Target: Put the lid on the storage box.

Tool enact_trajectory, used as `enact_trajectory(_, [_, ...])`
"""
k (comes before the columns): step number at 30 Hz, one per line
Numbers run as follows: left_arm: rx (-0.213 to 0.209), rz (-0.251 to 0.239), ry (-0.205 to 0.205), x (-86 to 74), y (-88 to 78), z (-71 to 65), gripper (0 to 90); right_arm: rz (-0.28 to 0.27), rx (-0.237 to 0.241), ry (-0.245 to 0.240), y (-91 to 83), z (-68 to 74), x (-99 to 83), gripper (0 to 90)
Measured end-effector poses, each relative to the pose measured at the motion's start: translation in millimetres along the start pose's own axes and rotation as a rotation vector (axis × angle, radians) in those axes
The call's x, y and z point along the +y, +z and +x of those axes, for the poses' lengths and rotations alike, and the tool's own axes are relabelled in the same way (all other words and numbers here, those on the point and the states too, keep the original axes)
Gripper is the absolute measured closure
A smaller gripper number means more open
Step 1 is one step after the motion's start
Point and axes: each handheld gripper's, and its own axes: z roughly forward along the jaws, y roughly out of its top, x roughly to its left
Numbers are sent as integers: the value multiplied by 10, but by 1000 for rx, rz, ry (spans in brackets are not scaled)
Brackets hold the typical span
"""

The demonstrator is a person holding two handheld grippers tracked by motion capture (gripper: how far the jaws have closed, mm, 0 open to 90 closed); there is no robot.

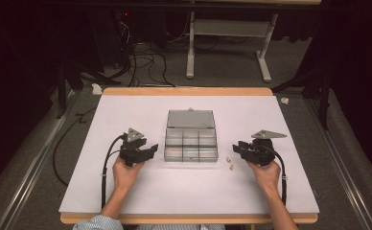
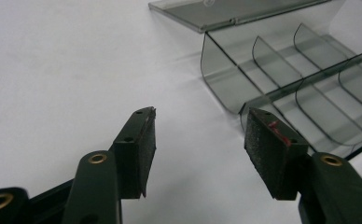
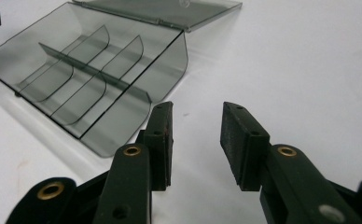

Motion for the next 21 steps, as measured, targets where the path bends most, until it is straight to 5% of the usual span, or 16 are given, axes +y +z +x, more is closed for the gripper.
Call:
enact_trajectory(14, [32, 52, 2, -205, 43, -17, 426, 17, 4, -17, -136, 103, -215, 646])
enact_trajectory(21, [49, 67, 9, -304, 77, -44, 418, 45, -42, -63, -170, 209, -330, 643])
